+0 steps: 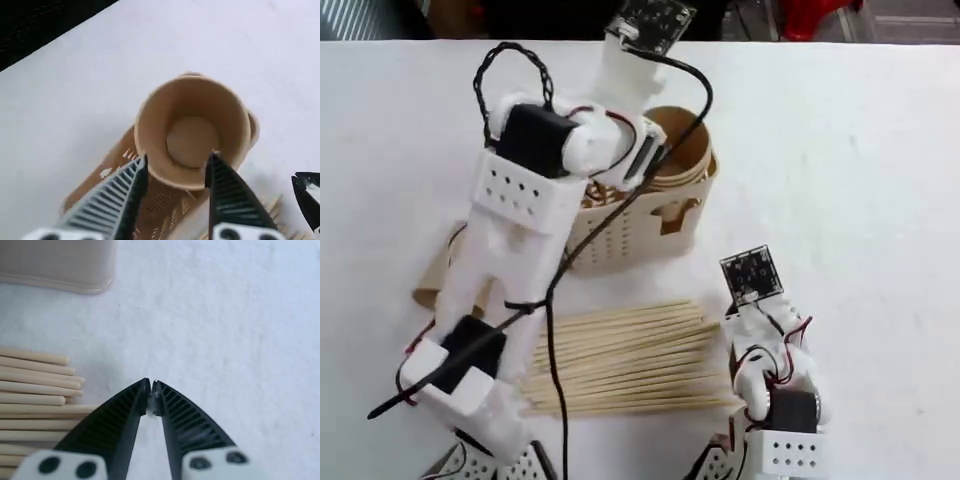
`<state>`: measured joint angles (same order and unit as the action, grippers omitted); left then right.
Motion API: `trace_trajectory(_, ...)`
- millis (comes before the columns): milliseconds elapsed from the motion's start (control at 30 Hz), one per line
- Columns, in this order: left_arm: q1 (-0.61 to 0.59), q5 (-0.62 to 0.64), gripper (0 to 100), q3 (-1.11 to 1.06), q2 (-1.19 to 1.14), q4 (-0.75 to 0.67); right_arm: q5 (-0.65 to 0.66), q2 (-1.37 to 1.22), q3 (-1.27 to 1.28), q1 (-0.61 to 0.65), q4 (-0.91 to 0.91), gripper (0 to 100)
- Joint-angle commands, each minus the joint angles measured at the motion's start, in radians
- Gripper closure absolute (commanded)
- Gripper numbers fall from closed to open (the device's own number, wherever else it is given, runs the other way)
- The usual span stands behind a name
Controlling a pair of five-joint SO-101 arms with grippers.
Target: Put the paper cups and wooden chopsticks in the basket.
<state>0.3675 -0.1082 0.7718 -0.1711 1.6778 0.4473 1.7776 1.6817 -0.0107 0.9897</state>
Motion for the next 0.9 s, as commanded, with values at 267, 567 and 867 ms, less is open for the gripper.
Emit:
trace_trajectory(267, -0.005, 0.006, 80, -0.269, 0.048, -0.163, 0.012, 0.002, 0.009, -0.007, -0.021, 98.1)
trace_trajectory(567, -0.012, 0.006, 80, -0.066, 0.051, -0.107, 0.012, 0.002, 0.009, -0.005, -0.021, 98.1)
trace_trajectory(867, -0.171, -0.12, 80, 0.39, 0.091, 0.115, 0.012, 0.002, 0.009, -0.008, -0.019, 98.1)
